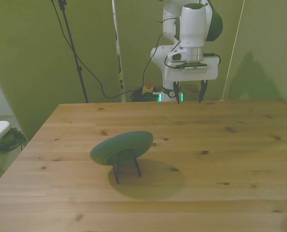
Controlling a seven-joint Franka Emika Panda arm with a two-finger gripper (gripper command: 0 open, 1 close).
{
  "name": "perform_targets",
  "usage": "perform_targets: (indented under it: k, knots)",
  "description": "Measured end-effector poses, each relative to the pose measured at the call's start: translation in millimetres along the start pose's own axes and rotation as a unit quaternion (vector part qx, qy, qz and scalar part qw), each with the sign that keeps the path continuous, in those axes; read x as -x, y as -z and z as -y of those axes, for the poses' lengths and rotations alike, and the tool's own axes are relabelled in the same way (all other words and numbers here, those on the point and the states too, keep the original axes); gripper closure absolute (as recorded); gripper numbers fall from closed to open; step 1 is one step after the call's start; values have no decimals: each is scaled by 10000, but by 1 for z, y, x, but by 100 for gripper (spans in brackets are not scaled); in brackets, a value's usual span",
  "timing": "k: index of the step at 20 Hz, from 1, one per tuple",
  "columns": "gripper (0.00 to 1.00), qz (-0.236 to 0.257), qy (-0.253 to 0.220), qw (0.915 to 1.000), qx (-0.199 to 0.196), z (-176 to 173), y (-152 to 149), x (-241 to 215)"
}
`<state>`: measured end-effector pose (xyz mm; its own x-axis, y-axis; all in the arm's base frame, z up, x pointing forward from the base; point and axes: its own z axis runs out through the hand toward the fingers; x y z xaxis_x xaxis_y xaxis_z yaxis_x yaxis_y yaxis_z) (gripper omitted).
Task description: Unload the plate
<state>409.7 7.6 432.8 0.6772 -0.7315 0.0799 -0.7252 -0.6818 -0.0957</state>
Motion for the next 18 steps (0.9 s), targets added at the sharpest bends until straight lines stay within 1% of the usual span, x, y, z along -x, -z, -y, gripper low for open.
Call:
perform_targets:
  k: [3,7,12,16,18]
  knots:
    - [0,-12,-49,10000,10,-2,0,-2]
    - [0,-244,-408,9989,23,-22,14,-34]
    - [0,-569,-760,9954,-122,-38,46,-77]
    - [0,-907,-1023,9901,-313,-42,79,-124]
    - [0,-1030,-1140,9874,-377,-43,89,-149]
